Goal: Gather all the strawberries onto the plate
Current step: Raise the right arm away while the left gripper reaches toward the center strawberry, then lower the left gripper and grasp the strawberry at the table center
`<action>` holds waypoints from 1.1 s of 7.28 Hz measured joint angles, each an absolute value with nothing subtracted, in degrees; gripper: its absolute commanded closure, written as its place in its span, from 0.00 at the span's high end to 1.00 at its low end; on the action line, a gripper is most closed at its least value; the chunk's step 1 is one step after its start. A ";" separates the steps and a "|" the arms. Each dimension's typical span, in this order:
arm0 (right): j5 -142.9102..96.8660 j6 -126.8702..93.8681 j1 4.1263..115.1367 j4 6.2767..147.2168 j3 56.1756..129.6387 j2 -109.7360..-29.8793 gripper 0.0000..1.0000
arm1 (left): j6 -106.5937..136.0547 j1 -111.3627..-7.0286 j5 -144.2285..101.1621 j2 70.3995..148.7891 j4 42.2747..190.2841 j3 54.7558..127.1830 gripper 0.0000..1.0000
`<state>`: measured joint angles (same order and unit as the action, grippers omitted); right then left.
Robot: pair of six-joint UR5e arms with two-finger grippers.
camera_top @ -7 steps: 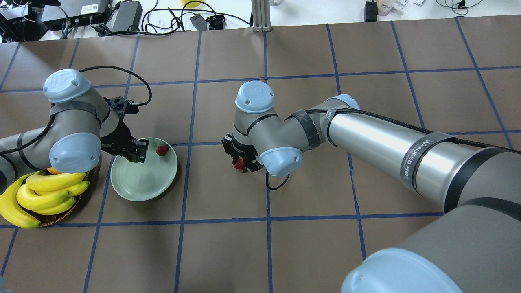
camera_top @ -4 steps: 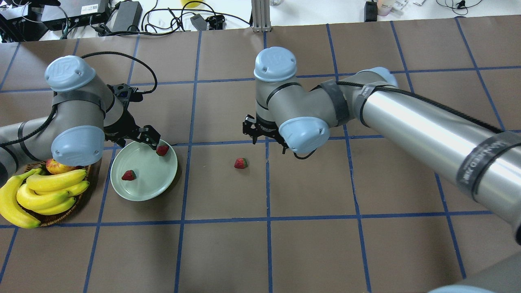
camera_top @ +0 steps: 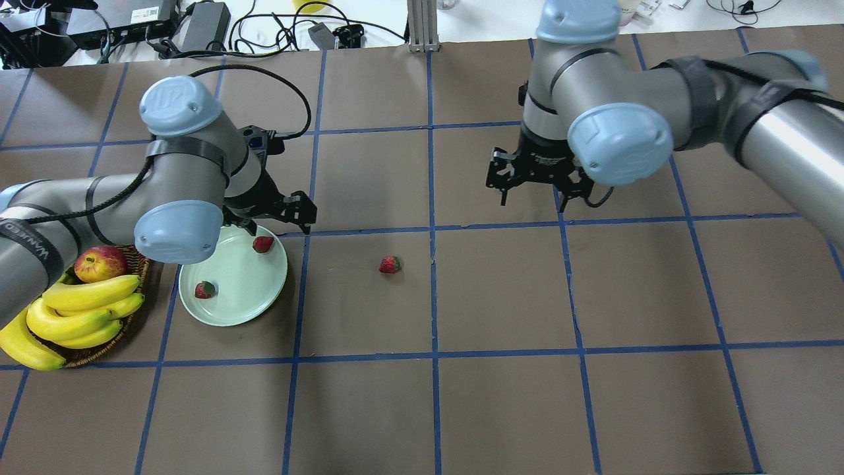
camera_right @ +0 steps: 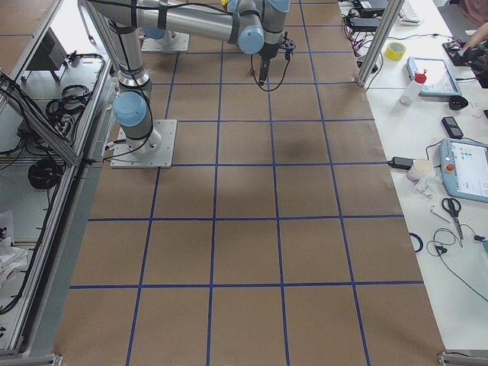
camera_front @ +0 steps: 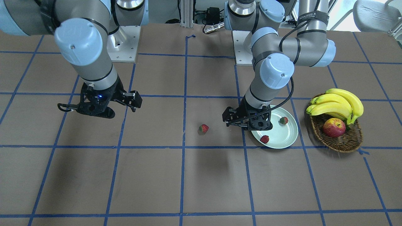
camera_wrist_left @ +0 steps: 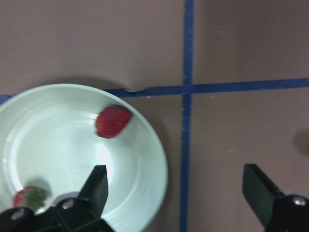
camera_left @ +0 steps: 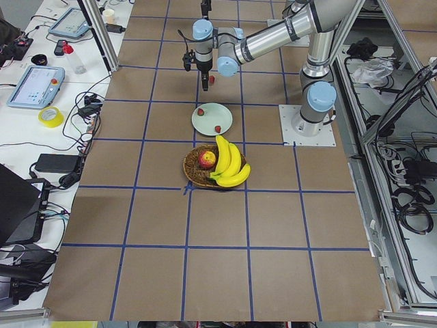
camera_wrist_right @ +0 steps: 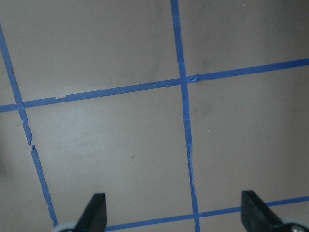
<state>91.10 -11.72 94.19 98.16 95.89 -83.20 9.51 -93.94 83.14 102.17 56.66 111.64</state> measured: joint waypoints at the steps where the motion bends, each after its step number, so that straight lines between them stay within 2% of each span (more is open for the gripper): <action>1: 91.49 -10.57 93.71 97.63 94.67 -86.58 1.00 | 14.69 -96.37 80.38 103.32 55.61 111.41 1.00; 4: 90.93 -8.52 93.52 97.15 88.49 -90.36 1.00 | 20.55 -102.33 77.50 108.19 50.57 110.98 1.00; 8: 90.46 -2.70 93.48 96.93 88.35 -90.38 1.00 | 29.71 -103.57 77.68 109.71 49.49 109.67 1.00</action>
<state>90.46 -2.70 93.48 96.93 88.35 -90.38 29.71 -103.57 77.68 109.71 49.49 109.67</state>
